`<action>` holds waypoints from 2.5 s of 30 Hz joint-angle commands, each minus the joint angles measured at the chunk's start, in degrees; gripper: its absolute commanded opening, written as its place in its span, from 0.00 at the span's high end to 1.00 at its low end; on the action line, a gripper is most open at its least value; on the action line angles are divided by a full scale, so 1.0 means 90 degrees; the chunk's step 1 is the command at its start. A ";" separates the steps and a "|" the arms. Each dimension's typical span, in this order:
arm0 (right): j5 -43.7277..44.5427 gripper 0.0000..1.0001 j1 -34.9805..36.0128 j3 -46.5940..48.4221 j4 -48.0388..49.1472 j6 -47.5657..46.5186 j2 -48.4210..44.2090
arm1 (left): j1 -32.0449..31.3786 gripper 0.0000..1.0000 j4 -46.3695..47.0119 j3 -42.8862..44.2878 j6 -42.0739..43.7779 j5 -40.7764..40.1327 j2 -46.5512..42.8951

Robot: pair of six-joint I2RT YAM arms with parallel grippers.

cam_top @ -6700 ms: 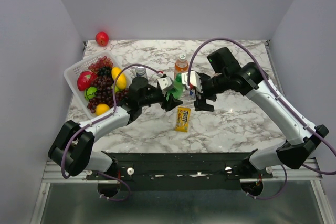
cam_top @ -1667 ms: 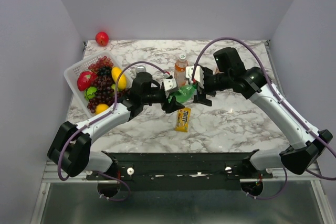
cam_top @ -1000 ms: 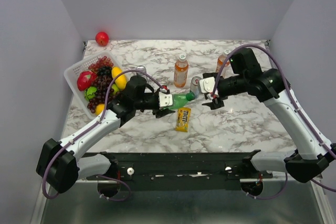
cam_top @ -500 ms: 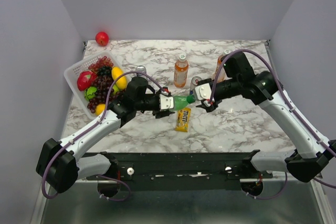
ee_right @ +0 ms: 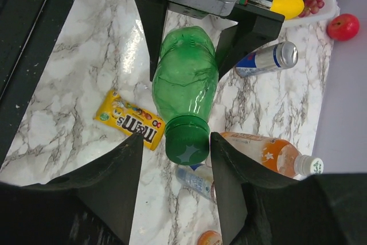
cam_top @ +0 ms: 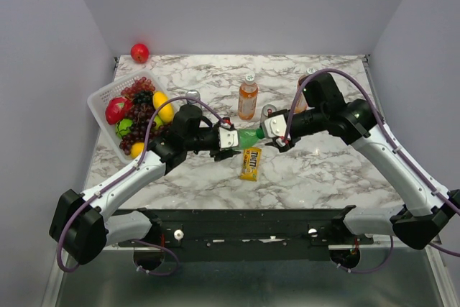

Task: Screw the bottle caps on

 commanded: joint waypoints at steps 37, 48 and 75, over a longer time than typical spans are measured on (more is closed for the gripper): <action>-0.0803 0.38 -0.1028 0.2840 0.1076 0.8061 0.2559 | -0.0643 1.00 0.1668 -0.0548 -0.0474 -0.3463 -0.0138; -0.2148 0.28 -0.1488 0.0272 0.4857 0.7400 0.0829 | -0.0389 1.00 0.1803 -0.0031 -0.2661 -0.1205 -0.0305; -0.2491 0.46 -0.1537 -0.0176 0.6332 0.9110 0.0801 | -0.0174 1.00 0.2076 0.0702 -0.3677 -0.1096 0.0077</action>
